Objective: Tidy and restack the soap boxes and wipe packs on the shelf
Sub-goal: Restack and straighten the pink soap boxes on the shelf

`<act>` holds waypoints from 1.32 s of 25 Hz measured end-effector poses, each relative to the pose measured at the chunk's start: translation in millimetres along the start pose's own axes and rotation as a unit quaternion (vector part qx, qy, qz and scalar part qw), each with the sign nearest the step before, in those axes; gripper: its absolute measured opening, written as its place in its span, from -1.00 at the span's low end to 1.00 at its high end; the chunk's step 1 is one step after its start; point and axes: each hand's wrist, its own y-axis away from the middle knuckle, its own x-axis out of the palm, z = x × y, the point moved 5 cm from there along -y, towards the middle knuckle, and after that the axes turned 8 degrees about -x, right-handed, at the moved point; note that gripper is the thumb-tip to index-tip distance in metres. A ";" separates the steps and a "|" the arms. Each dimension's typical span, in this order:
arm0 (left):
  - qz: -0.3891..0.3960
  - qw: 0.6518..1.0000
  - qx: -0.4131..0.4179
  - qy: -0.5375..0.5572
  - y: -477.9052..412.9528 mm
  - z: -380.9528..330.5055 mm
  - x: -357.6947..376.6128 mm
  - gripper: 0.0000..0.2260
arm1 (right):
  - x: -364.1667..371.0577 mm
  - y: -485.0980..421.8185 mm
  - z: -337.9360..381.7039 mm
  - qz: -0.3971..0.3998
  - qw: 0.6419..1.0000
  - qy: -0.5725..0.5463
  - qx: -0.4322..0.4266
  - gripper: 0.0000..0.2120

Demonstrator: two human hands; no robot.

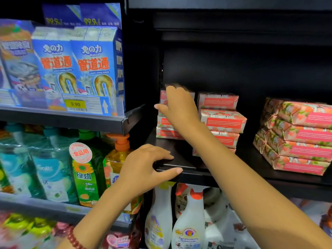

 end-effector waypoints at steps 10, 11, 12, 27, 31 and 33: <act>-0.009 1.000 0.005 0.006 -0.2 0.9 1.7 -0.49 | 21.2 -6.6 -17.2 -0.045 0.995 0.085 0.020 -0.71; -0.009 1.000 0.005 0.004 -0.1 0.9 1.5 -0.49 | 19.9 -6.9 -16.8 -0.050 0.995 0.090 0.015 -0.69; -0.010 1.000 0.005 0.002 0.0 1.0 1.3 -0.48 | 17.5 -6.8 -15.1 -0.055 0.994 0.095 0.009 -0.67; 0.004 1.000 -0.007 0.013 0.4 -3.2 -0.4 -0.51 | -111.7 80.8 -14.6 -0.248 0.942 -0.226 -0.027 -0.73; -0.111 0.993 0.017 0.026 -22.4 -16.3 -18.0 -0.60 | -135.9 127.7 -37.7 -0.202 0.953 -0.227 0.008 -0.77; -0.143 0.989 0.043 -0.006 -46.6 -25.7 -22.9 -0.57 | -133.4 148.7 -46.0 -0.170 0.964 -0.201 0.026 -0.73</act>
